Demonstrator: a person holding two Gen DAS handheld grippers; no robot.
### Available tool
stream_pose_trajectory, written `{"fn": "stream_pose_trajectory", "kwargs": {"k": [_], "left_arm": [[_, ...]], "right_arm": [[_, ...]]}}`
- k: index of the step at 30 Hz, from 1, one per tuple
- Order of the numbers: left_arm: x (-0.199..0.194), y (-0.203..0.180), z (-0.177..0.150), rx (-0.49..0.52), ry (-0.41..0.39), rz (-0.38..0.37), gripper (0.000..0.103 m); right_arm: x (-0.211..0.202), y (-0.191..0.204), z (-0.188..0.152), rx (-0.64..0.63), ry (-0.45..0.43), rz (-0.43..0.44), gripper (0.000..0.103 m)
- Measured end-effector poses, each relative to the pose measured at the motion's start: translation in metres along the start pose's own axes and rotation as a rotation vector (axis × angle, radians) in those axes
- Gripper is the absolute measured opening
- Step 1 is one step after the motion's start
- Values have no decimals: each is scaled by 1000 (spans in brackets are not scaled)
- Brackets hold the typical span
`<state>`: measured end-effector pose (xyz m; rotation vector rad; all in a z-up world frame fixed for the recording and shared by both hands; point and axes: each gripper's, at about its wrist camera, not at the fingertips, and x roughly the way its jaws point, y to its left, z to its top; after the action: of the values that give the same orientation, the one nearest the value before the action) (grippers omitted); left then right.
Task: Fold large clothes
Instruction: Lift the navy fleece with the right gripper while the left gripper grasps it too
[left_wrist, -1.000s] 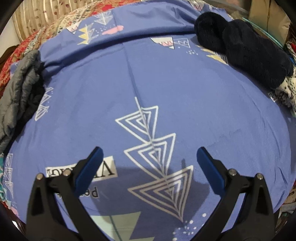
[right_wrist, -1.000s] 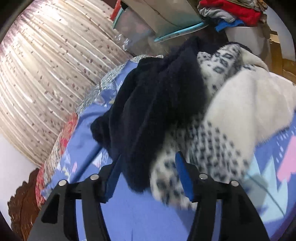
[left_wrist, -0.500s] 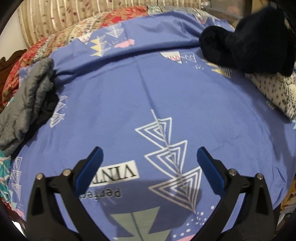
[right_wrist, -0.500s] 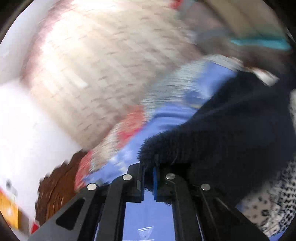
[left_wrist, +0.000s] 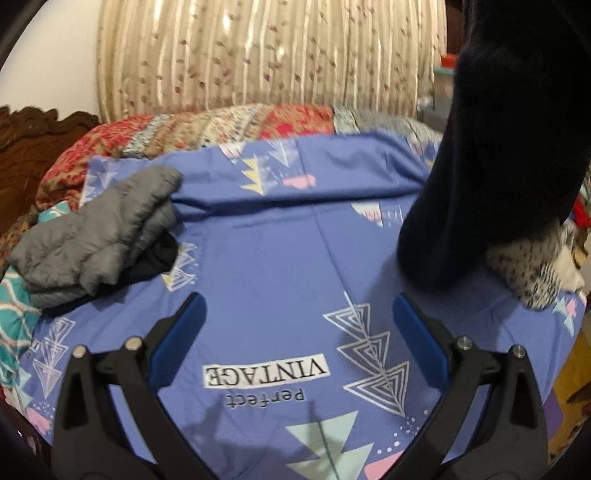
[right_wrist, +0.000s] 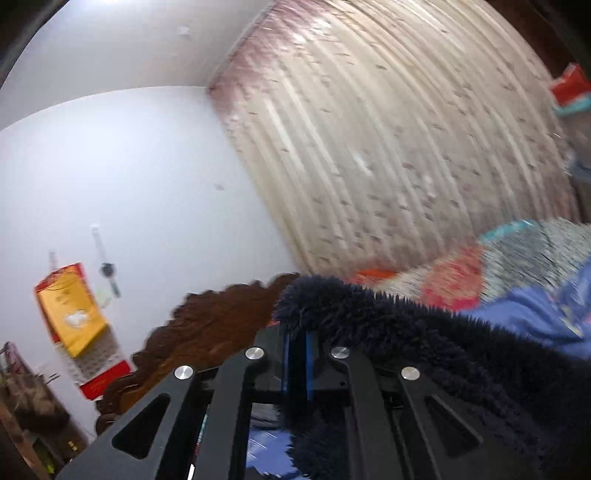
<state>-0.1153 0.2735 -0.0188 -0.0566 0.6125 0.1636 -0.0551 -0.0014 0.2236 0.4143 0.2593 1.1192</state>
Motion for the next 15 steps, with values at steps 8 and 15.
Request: {"fn": "stream_pose_trajectory", "kwargs": {"k": [8,15], "left_arm": [[-63,38,-4,-80,-107,-41,97],[-85,85,-15,-129,-127,90,97]], "right_arm": [[50,52,44,26,-31,92,33],[56,-20,-7,149,7,-33,33]]}}
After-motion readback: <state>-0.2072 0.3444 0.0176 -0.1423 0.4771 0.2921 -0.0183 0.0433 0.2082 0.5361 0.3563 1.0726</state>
